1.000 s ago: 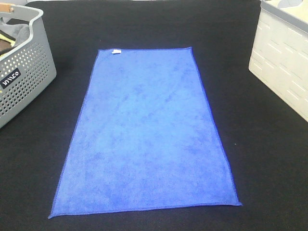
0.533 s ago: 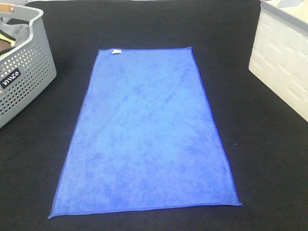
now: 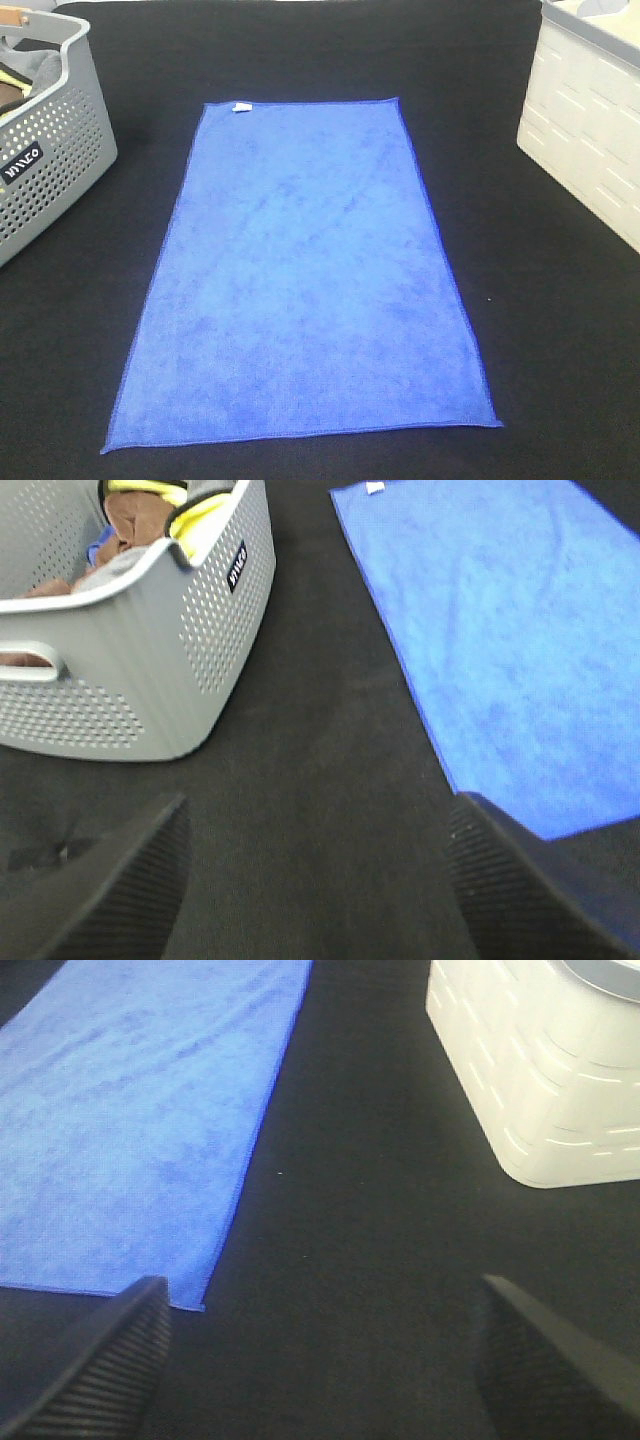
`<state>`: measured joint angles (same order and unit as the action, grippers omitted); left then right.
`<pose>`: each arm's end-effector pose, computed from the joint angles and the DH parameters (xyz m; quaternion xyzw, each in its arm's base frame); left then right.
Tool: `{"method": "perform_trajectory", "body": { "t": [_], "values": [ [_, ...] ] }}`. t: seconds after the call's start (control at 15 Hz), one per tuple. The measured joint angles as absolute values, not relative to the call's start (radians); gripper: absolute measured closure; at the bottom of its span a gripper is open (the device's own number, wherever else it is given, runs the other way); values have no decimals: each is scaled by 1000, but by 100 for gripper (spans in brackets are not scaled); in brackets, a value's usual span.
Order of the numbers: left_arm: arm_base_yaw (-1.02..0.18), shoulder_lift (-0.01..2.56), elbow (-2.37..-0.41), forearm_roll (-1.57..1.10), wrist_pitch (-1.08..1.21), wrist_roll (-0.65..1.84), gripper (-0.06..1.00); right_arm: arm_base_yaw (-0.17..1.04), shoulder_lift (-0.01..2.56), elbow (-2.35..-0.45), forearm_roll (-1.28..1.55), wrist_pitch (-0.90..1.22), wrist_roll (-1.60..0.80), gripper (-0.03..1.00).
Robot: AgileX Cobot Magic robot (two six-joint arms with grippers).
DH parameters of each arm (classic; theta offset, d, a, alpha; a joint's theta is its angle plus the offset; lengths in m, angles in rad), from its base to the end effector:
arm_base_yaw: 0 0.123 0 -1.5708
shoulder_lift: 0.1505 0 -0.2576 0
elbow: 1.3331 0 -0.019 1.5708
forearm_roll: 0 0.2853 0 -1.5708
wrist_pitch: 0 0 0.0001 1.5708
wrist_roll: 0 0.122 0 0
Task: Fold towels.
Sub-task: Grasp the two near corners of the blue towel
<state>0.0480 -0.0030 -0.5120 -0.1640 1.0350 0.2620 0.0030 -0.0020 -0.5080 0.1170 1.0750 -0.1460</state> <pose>0.0802 -0.0133 0.2880 0.0924 0.8345 0.0020 0.5432 0.0783 0.0128 0.2817 -0.0664 0.8503 0.0212 0.5217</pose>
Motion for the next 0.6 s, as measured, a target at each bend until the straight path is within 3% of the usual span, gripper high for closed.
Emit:
{"method": "perform_trajectory", "body": {
  "t": [0.4,0.6],
  "values": [
    [48,135,-475,-373,633,235,25,3,234,-519,82,1026,-57,26],
    [48,417,-429,-605,472,231,28,3,480,-524,147,875,-36,27]
  ]
}}
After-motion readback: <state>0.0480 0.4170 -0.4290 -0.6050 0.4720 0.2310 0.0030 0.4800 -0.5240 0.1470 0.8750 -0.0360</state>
